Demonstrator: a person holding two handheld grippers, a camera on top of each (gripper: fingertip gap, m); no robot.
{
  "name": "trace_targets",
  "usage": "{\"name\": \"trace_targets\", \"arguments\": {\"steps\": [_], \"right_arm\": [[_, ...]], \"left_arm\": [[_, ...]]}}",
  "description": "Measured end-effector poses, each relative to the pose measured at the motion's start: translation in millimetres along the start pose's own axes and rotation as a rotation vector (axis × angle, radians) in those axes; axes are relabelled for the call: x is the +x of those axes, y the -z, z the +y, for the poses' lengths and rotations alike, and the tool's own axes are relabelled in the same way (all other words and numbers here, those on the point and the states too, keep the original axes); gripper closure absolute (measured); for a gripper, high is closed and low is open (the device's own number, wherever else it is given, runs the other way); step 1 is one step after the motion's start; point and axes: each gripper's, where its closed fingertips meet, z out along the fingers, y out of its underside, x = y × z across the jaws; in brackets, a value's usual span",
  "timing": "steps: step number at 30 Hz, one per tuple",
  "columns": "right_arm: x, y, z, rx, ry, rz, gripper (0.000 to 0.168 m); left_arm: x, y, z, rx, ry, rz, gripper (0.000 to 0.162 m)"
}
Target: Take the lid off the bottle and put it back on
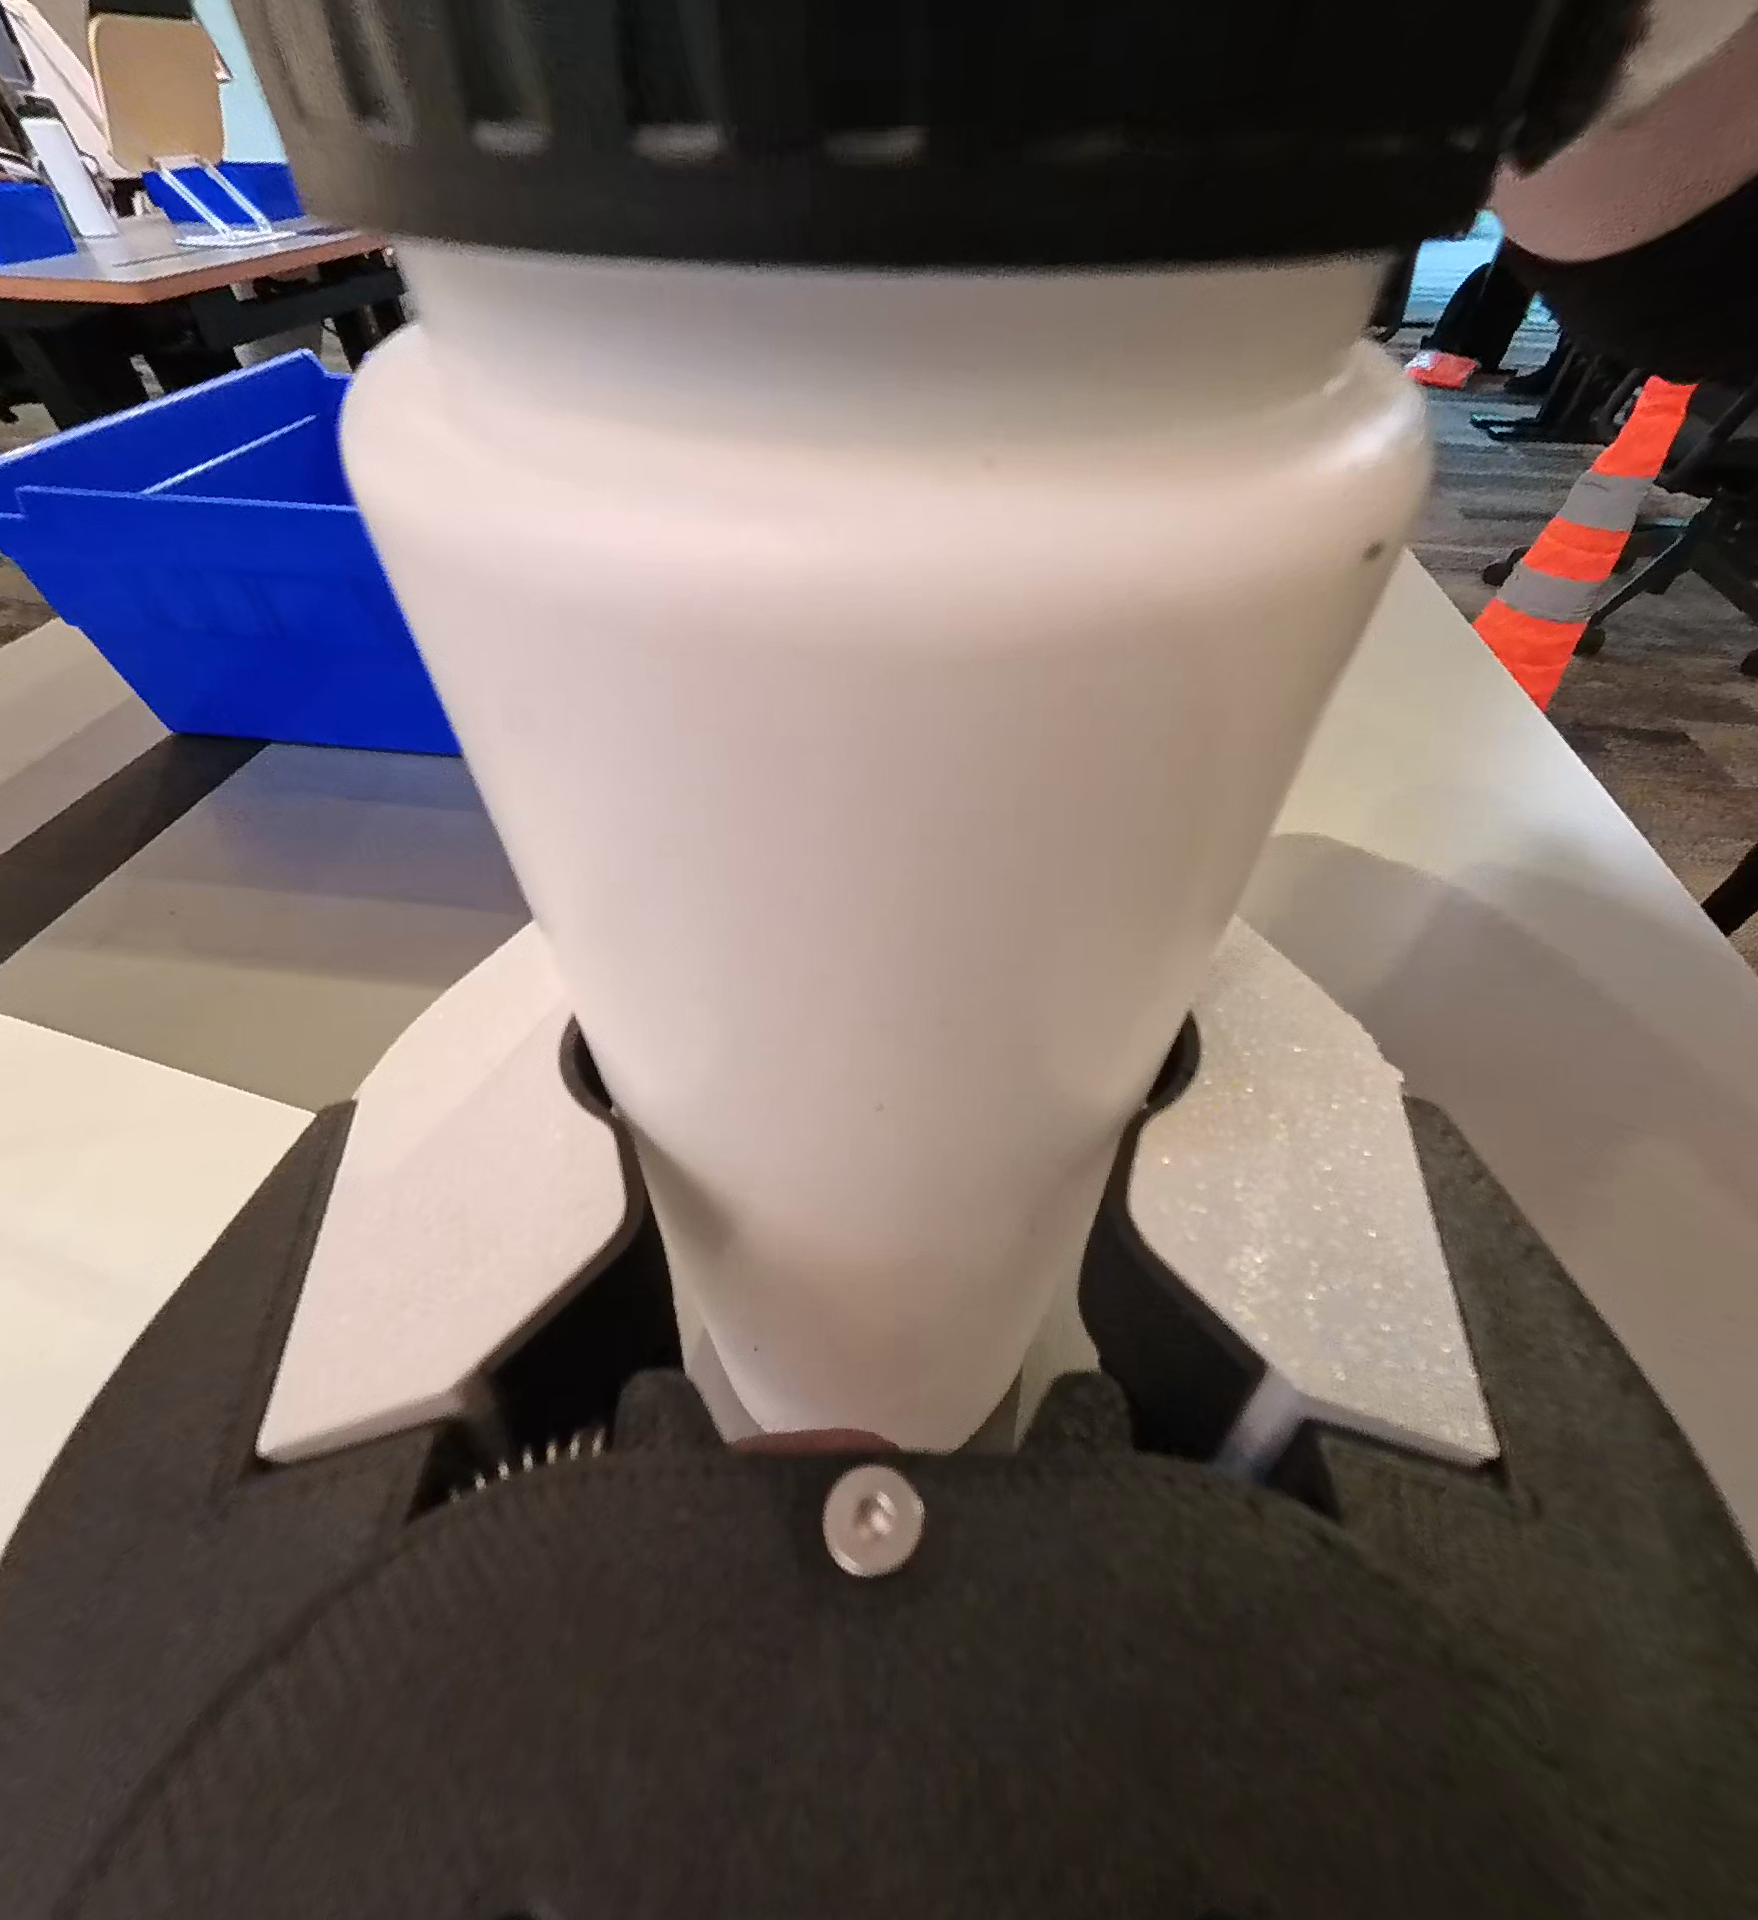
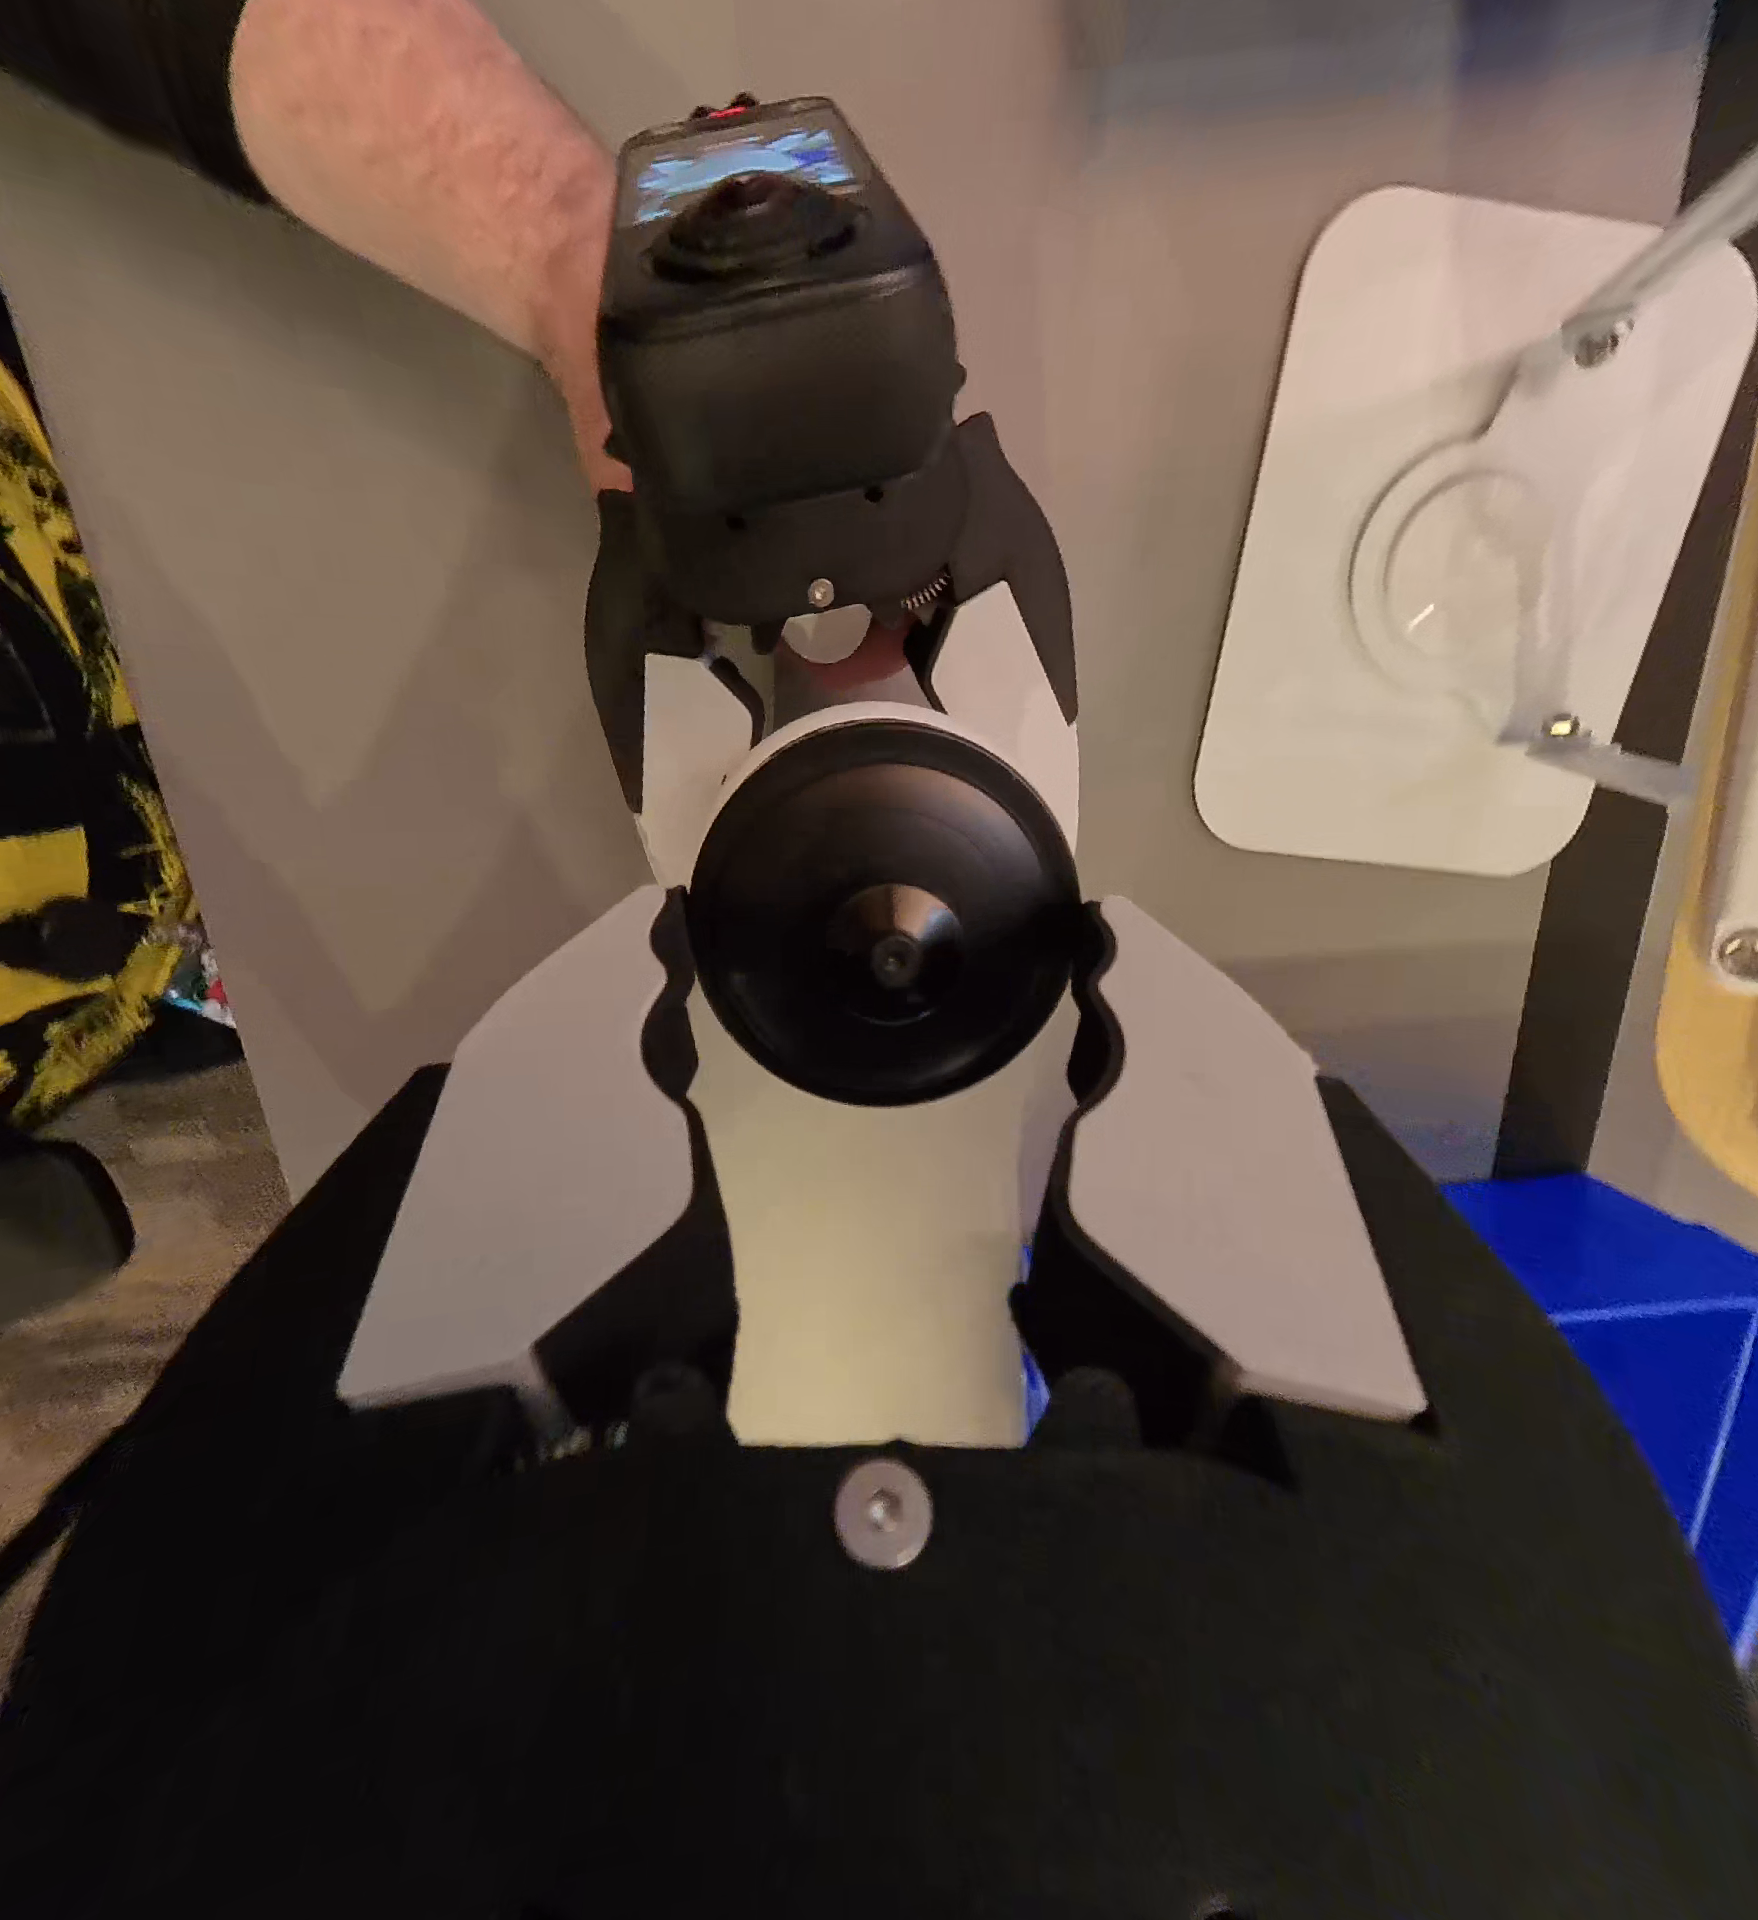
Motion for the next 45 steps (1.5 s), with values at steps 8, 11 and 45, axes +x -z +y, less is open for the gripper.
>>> {"name": "trace_targets", "arguments": {"steps": [8,11,45], "right_arm": [[-2.1,0.7,9.4,0.012,-0.030,0.005,0.090],[-2.2,3.5,0.2,0.092,0.006,-0.013,0.084],[1.1,-7.2,11.6,0.023,0.116,-0.018,0.094]], "left_arm": [[-0.2,0.0,-0.1,0.002,0.003,0.000,0.062],[0.1,-0.4,-0.1,0.001,-0.001,-0.002,0.062],[0.2,-0.9,-0.3,0.003,0.001,0.000,0.062]]}}
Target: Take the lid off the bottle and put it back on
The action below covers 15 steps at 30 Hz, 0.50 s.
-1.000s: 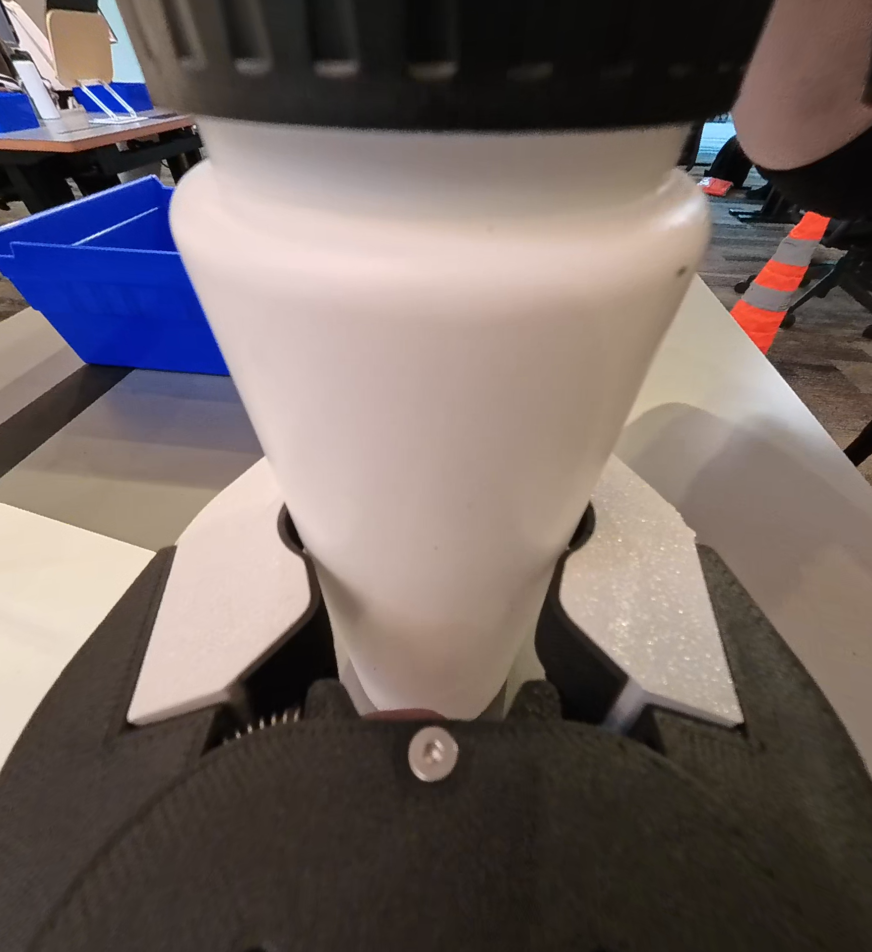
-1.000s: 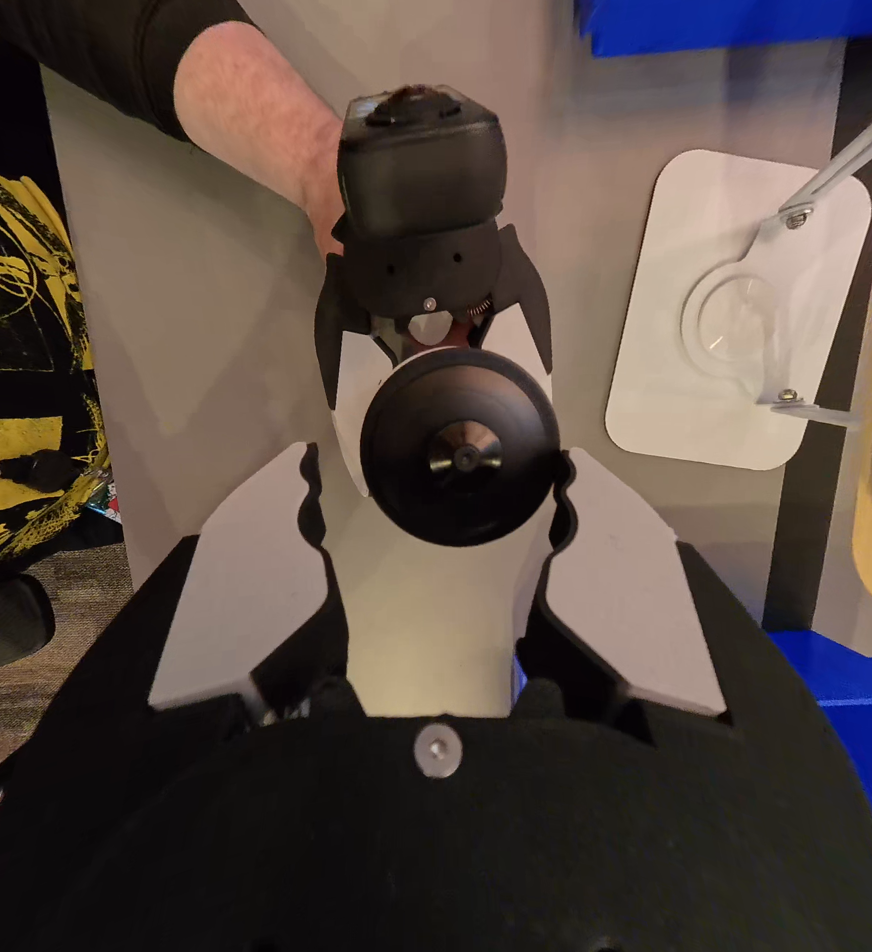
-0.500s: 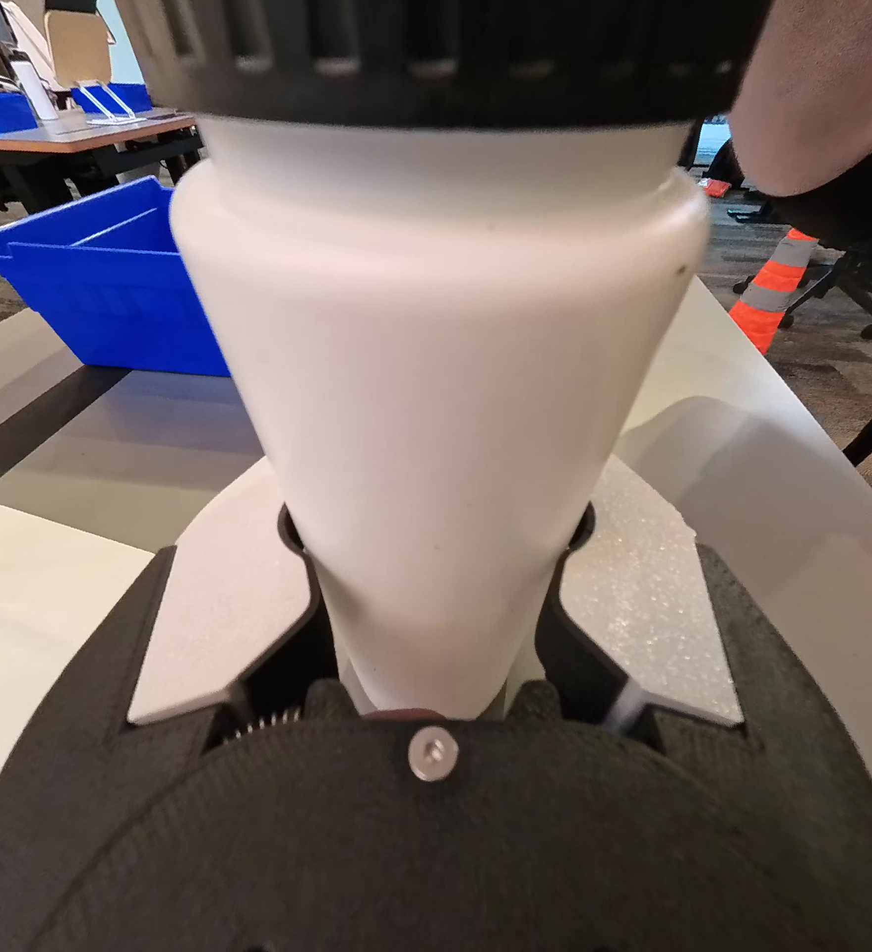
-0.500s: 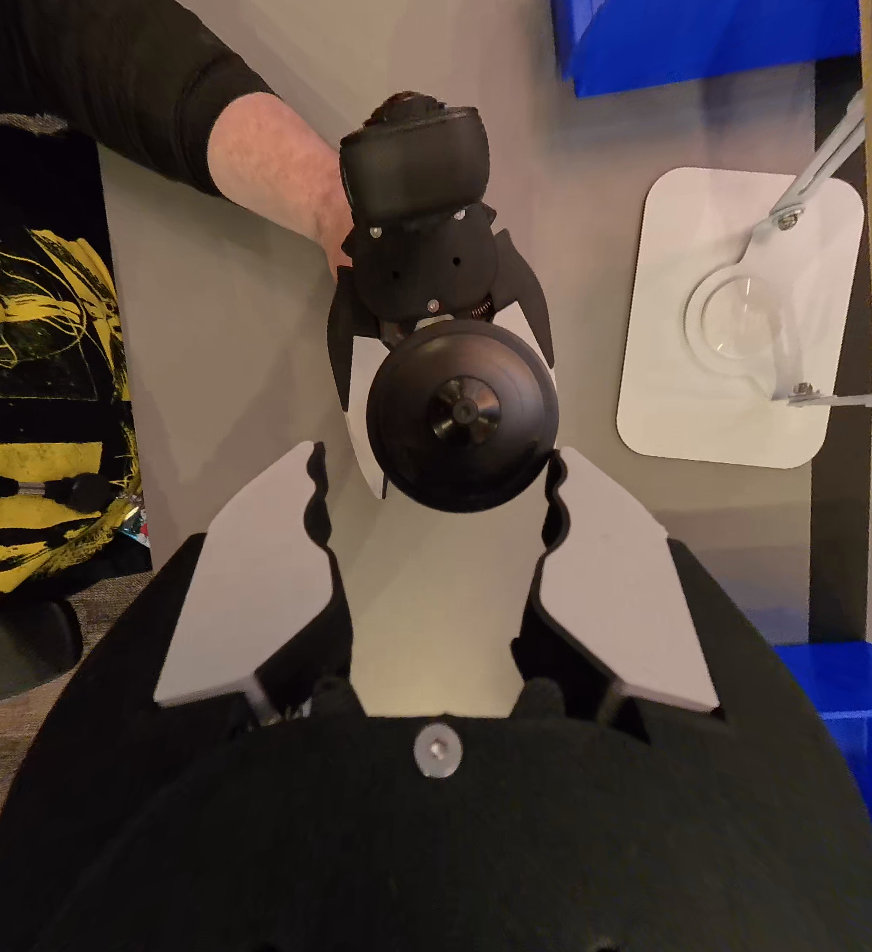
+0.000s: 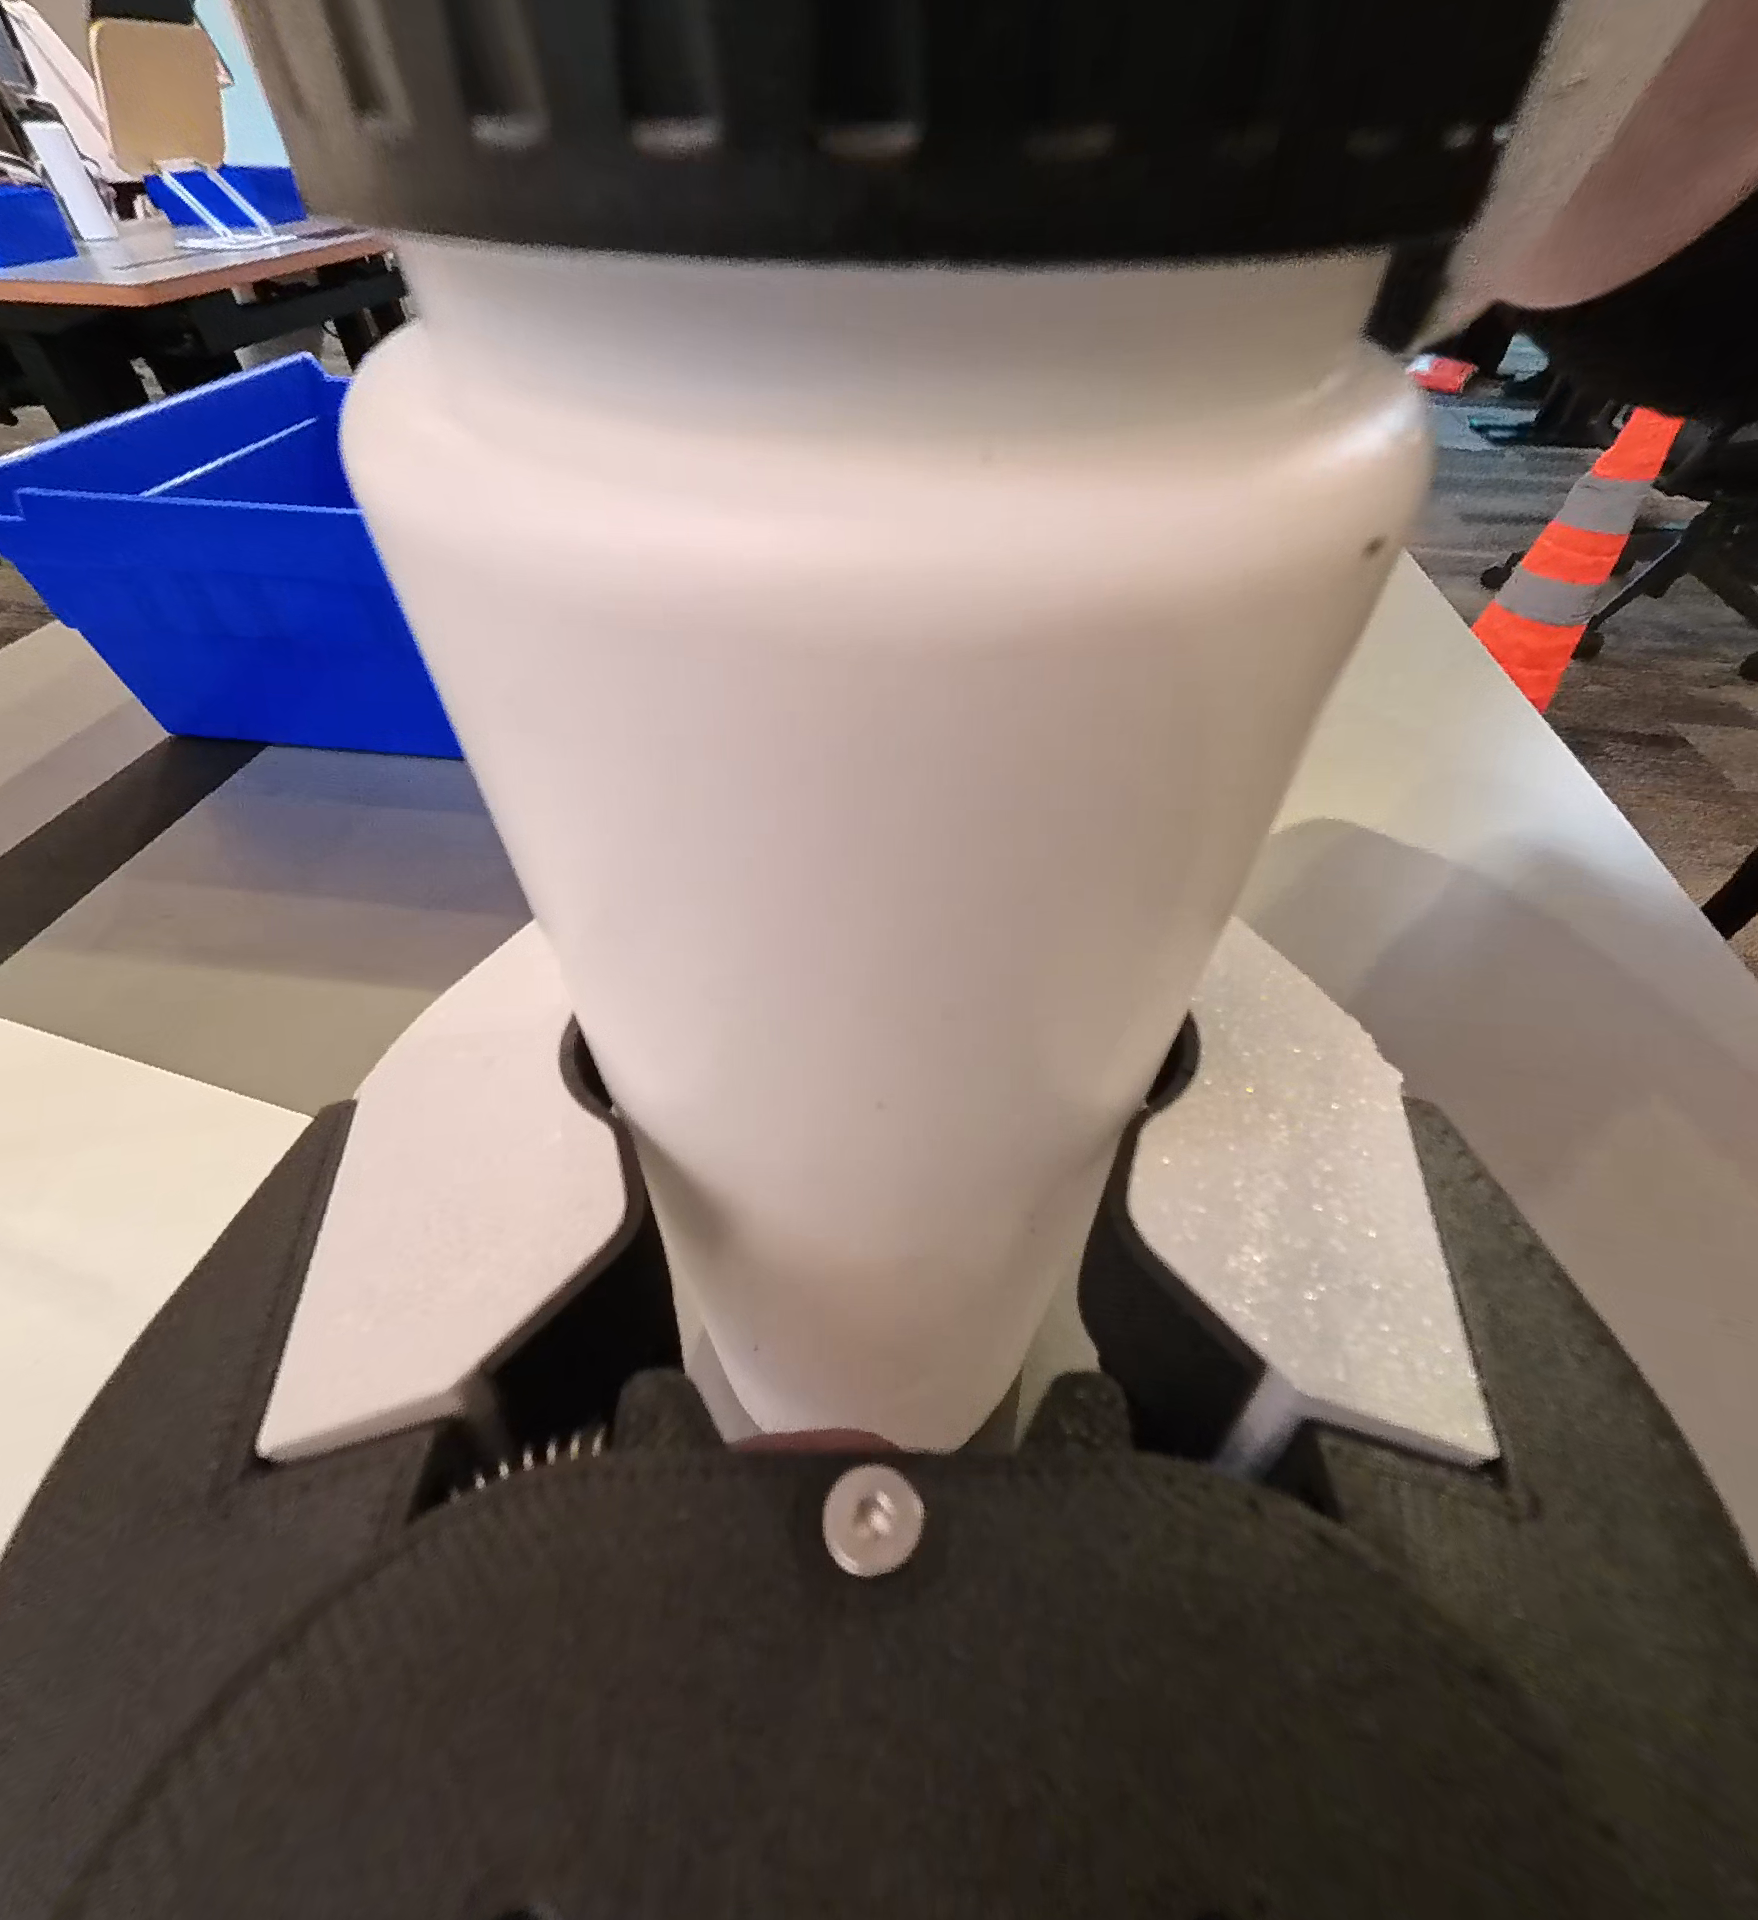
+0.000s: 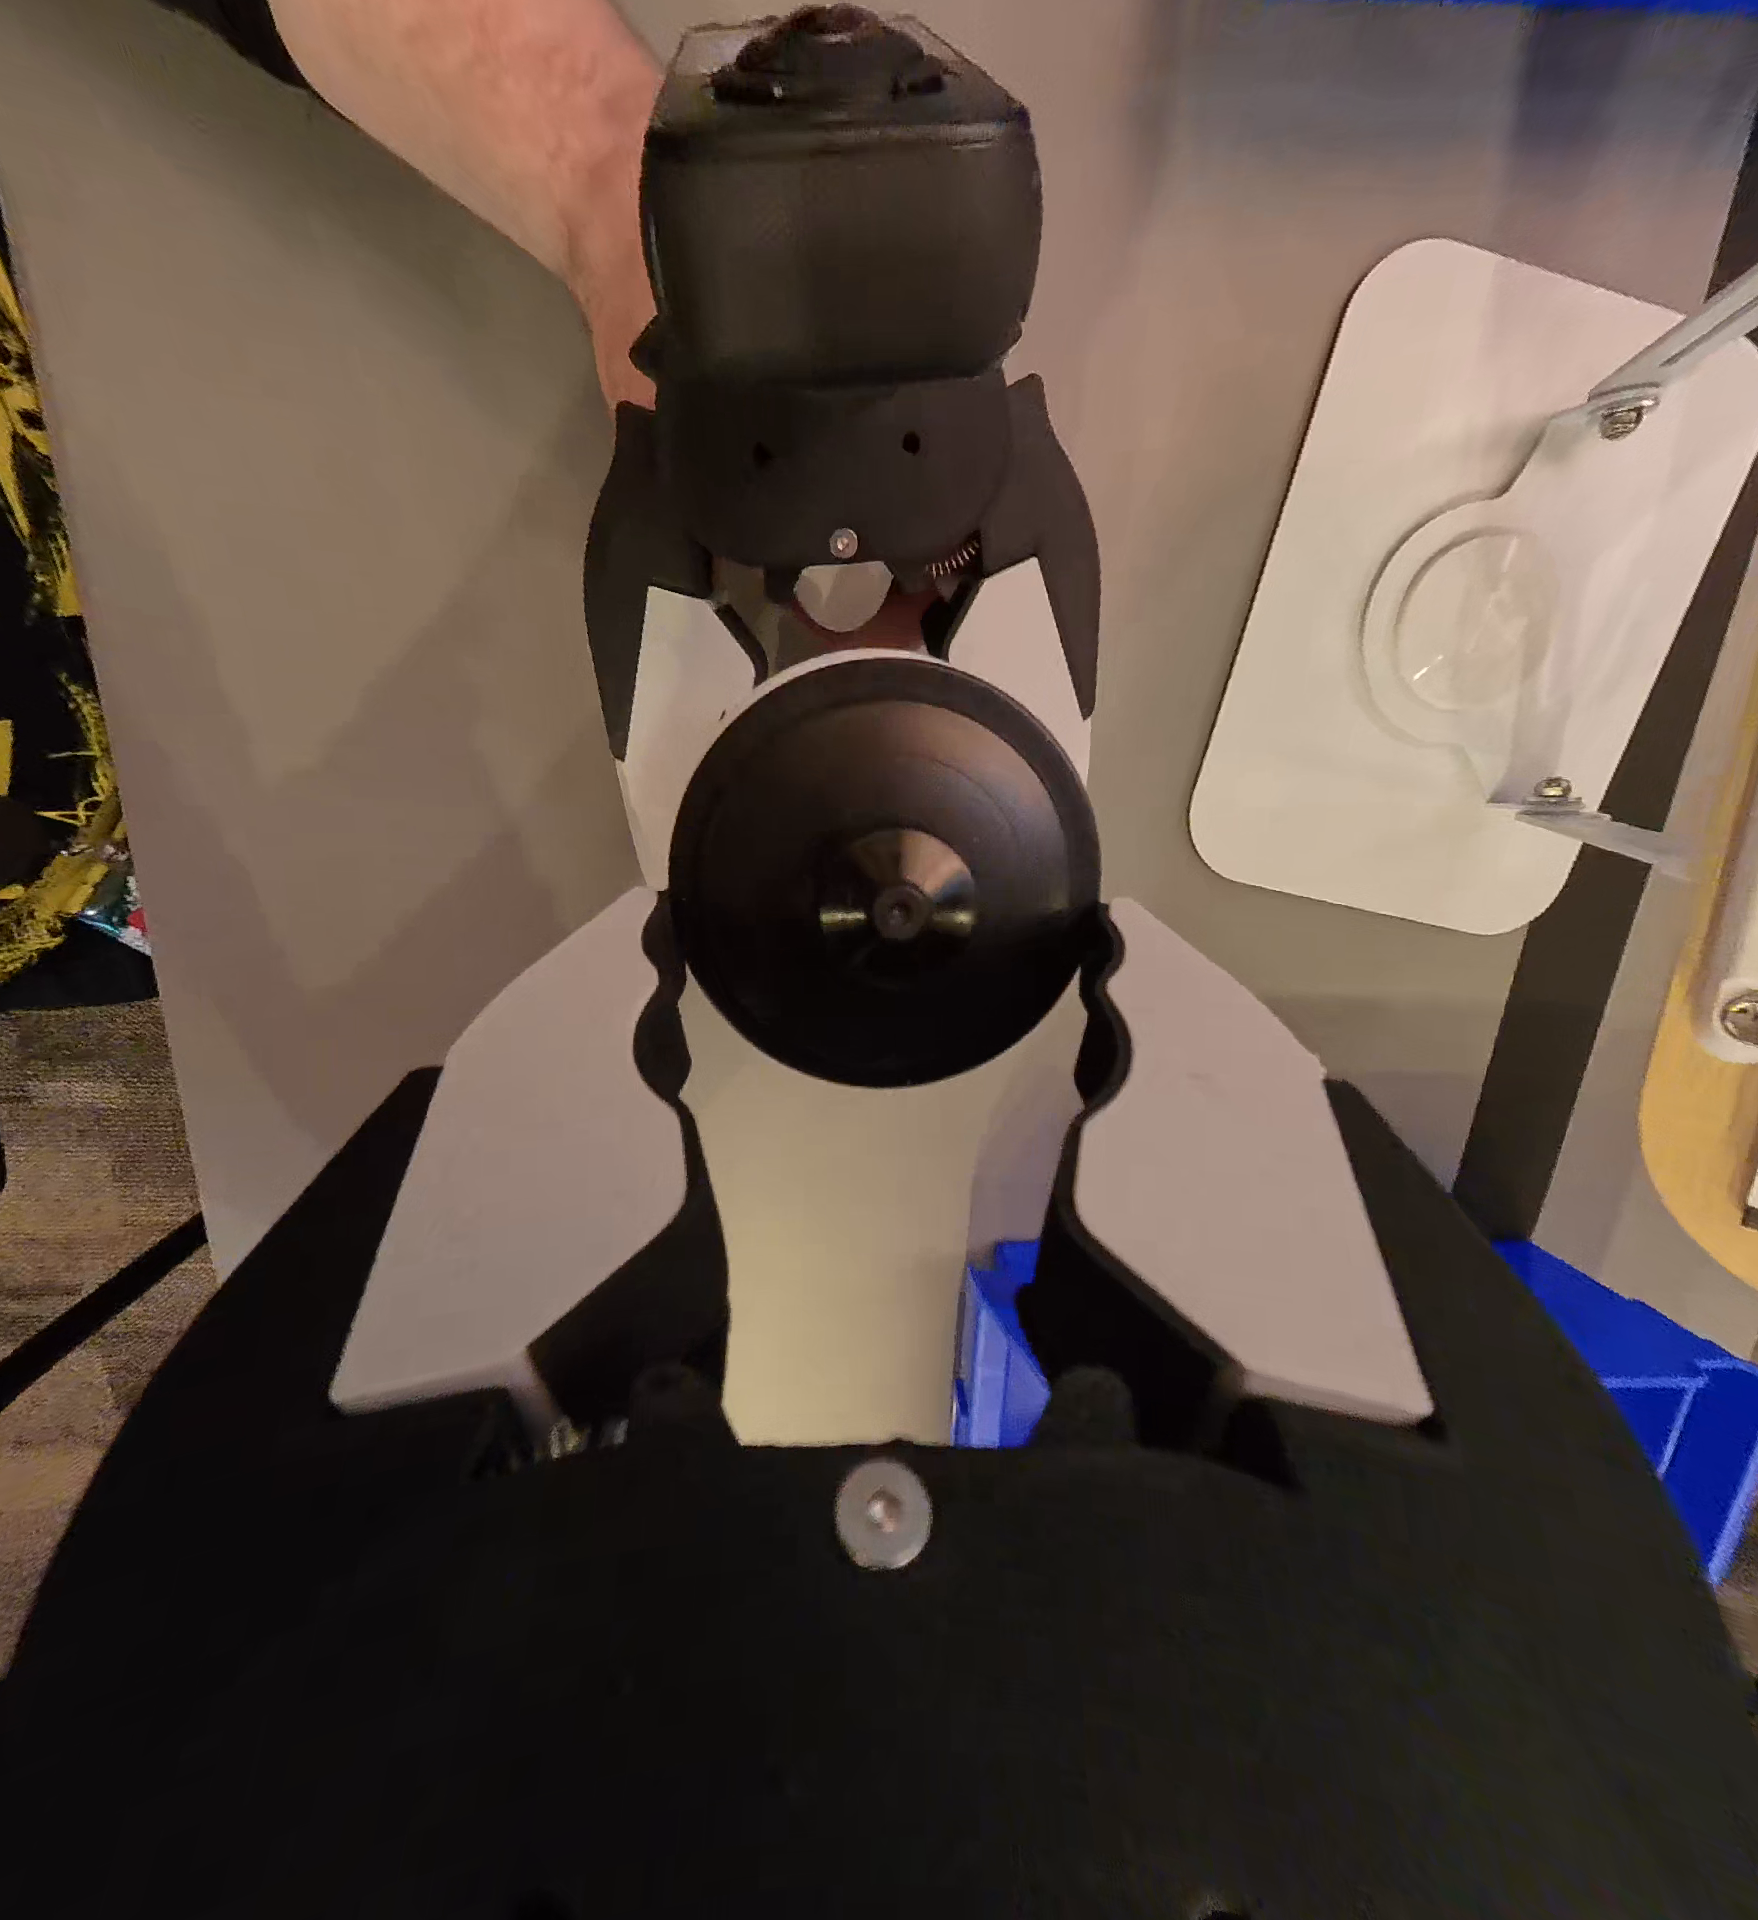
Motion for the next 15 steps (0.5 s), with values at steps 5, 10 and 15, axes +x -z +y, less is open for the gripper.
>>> {"name": "trace_targets", "arguments": {"steps": [5,10,15], "right_arm": [[0.2,-0.7,-2.2,0.002,-0.204,0.021,0.094],[-2.0,1.5,0.2,-0.039,-0.257,0.082,0.094],[2.1,13.2,-9.1,0.023,-0.059,0.016,0.086]], "left_arm": [[-1.4,1.2,0.0,0.002,0.011,0.001,0.062],[0.5,-0.4,0.1,-0.005,-0.005,-0.001,0.062],[0.1,-0.2,0.2,-0.004,-0.003,0.000,0.062]]}}
